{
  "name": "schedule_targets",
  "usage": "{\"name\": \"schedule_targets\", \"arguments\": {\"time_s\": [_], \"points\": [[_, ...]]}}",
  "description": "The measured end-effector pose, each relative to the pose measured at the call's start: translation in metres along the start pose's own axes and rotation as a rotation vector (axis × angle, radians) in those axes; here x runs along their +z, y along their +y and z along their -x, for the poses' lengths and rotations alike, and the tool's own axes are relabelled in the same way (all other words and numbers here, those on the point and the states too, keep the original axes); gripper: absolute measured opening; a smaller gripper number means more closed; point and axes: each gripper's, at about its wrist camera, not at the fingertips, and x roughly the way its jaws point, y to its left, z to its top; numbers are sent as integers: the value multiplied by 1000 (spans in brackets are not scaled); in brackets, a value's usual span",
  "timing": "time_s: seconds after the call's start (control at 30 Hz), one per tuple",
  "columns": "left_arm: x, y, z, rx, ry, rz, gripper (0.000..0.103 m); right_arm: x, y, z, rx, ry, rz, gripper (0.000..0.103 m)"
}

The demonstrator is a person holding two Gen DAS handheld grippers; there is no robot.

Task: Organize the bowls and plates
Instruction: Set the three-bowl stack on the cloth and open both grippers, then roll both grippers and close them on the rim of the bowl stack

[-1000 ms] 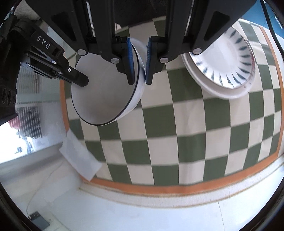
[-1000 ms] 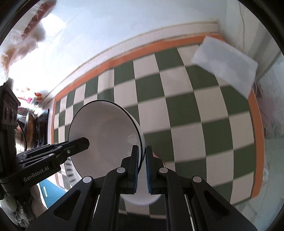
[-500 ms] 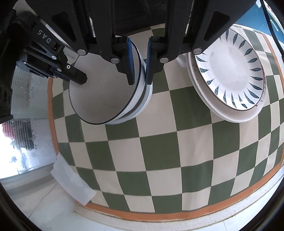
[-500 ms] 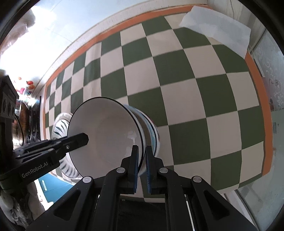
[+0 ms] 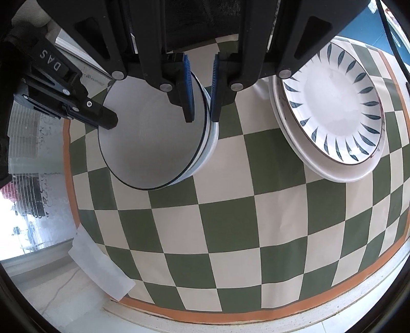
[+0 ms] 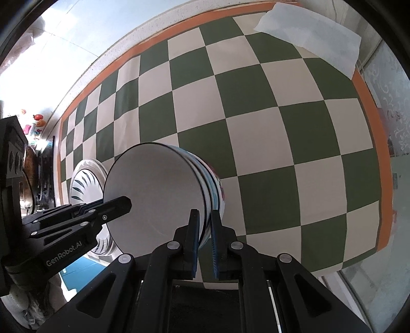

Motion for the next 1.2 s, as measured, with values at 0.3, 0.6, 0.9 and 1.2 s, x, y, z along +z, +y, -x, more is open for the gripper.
{"name": "schedule_targets", "arguments": {"time_s": [0.3, 0.6, 0.9, 1.2], "points": [[-19, -11, 35, 48, -70, -68, 11, -10, 6, 18, -17, -35, 25, 11], [-45, -21, 102, 34, -191, -136, 21, -45, 31, 87, 1, -149, 66, 13], [-62, -25, 144, 16, -284, -186, 79, -67, 48, 144, -31, -258, 93, 66], [-70, -21, 156, 4, -312, -173, 93, -76, 48, 163, -90, -279, 104, 87]]}}
